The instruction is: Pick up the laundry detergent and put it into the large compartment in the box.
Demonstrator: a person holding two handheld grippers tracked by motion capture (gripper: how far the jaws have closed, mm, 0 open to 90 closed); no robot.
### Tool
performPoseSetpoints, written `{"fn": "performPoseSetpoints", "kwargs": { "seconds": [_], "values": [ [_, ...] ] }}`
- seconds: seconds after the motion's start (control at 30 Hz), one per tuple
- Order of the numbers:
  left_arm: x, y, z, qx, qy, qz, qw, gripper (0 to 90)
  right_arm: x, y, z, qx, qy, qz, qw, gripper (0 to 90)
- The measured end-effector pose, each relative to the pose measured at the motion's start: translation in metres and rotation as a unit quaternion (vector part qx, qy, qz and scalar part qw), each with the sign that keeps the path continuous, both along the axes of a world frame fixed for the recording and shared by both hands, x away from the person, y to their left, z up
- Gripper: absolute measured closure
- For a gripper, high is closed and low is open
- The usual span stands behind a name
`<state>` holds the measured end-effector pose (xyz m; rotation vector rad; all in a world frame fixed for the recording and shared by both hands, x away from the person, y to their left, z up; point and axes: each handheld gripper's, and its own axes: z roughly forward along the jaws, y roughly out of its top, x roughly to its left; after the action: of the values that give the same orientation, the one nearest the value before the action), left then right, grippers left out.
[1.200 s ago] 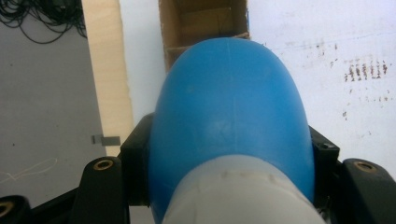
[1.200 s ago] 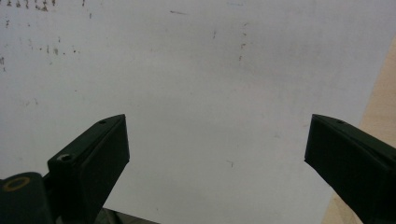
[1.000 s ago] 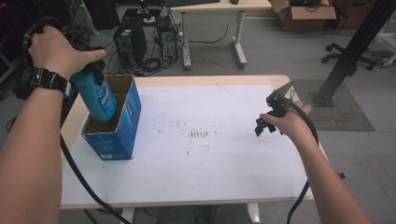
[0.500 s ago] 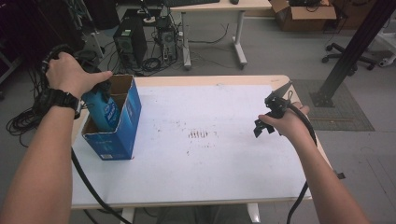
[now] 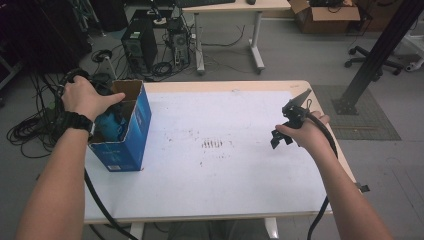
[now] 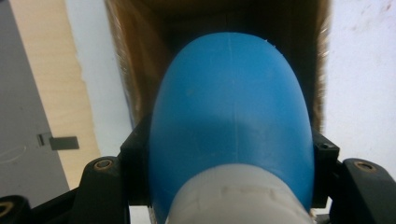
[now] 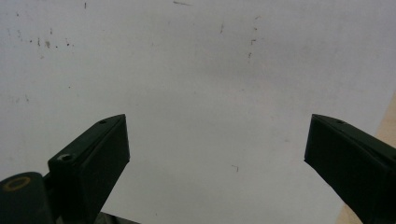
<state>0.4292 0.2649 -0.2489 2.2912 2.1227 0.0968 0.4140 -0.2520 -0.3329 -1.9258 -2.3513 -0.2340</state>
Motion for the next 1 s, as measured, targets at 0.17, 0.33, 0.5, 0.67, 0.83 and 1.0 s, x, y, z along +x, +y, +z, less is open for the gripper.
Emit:
{"fn": "performPoseSetpoints", "kwargs": {
  "seconds": [0.17, 0.33, 0.5, 0.67, 0.83, 1.0],
  "values": [
    [0.001, 0.001, -0.011, 0.000, 0.008, 0.000, 1.0000, 37.7, 0.001, 0.002, -0.002, -0.002, 0.002, 0.003, 1.0000, 6.7],
    [0.001, 0.002, -0.019, 0.000, 0.013, -0.002, 0.9999, 37.7, 0.001, 0.004, -0.004, -0.002, 0.004, 0.004, 1.0000, 6.7],
    [0.001, 0.001, -0.023, -0.001, 0.009, -0.004, 1.0000, 37.7, 0.002, 0.006, -0.006, -0.003, 0.005, 0.006, 1.0000, 6.7],
    [0.001, 0.001, -0.027, -0.003, 0.008, -0.005, 0.9999, 37.7, 0.002, 0.008, -0.006, -0.002, 0.006, 0.008, 0.9999, 6.7],
    [0.001, 0.002, -0.032, -0.007, 0.010, -0.005, 0.9999, 37.7, 0.002, 0.007, -0.007, -0.003, 0.007, 0.007, 0.9999, 6.7],
    [0.001, 0.002, -0.036, -0.006, 0.010, -0.005, 0.9999, 37.6, 0.002, 0.008, -0.008, -0.004, 0.006, 0.009, 0.9999, 6.7]
  ]
}}
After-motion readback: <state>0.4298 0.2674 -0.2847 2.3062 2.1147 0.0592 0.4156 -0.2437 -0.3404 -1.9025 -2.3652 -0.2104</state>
